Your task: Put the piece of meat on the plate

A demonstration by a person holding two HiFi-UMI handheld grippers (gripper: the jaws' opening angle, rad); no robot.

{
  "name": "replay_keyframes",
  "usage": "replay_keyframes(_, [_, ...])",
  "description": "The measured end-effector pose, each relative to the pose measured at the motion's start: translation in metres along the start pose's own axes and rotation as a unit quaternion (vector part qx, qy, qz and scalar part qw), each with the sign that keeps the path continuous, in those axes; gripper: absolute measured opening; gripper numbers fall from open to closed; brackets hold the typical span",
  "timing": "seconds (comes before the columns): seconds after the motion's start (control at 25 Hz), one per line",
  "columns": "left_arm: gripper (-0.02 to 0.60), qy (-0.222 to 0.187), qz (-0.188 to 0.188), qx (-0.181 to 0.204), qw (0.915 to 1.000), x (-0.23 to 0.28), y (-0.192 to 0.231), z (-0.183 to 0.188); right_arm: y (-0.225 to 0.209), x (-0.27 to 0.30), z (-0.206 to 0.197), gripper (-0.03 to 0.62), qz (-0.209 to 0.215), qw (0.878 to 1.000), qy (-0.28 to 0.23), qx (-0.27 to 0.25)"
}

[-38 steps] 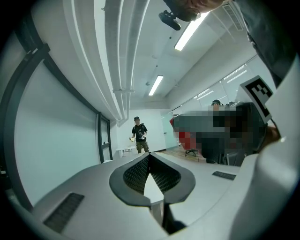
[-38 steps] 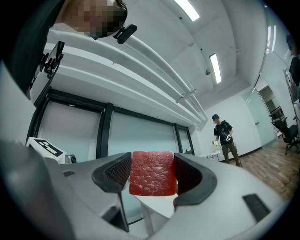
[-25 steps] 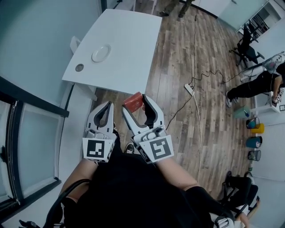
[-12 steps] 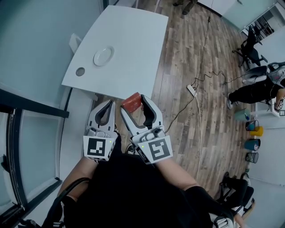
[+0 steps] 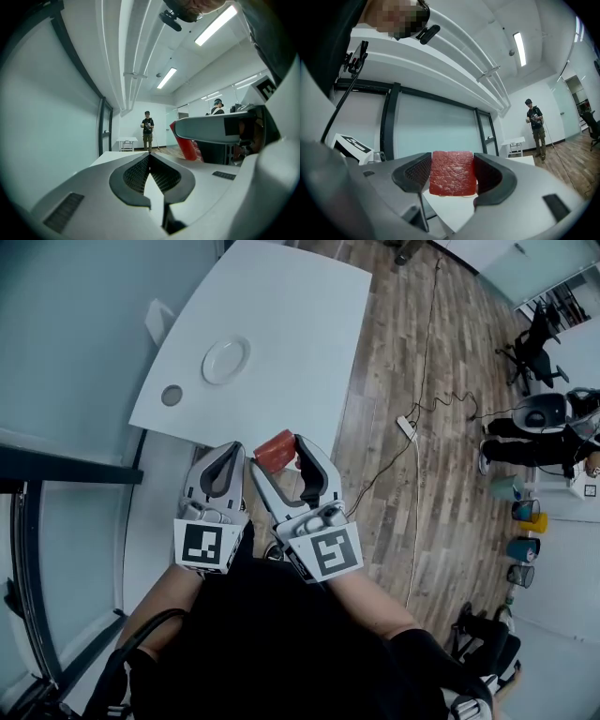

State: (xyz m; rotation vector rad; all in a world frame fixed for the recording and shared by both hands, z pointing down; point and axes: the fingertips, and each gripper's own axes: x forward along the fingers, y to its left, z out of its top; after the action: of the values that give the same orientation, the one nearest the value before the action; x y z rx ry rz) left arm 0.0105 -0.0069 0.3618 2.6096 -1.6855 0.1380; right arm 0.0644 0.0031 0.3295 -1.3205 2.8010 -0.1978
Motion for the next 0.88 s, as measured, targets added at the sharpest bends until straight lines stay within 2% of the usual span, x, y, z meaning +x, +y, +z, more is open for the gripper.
replay_keyframes(0.44, [0.003, -0.008, -0.021, -0.005, 0.9997, 0.047, 0.056, 0.016, -0.008, 0.070, 0.024, 0.288, -0.004, 0.999, -0.031, -0.022])
replay_keyframes(0.52, [0.003, -0.014, -0.022, -0.005, 0.9996, 0.053, 0.070, 0.017, -0.011, 0.083, 0.018, 0.288, -0.011, 1.000, -0.008, -0.025])
replay_keyframes(0.88, [0.003, -0.017, -0.008, -0.004, 0.9998, 0.062, 0.115, 0.010, -0.011, 0.119, 0.019, 0.288, -0.014, 1.000, -0.023, -0.015])
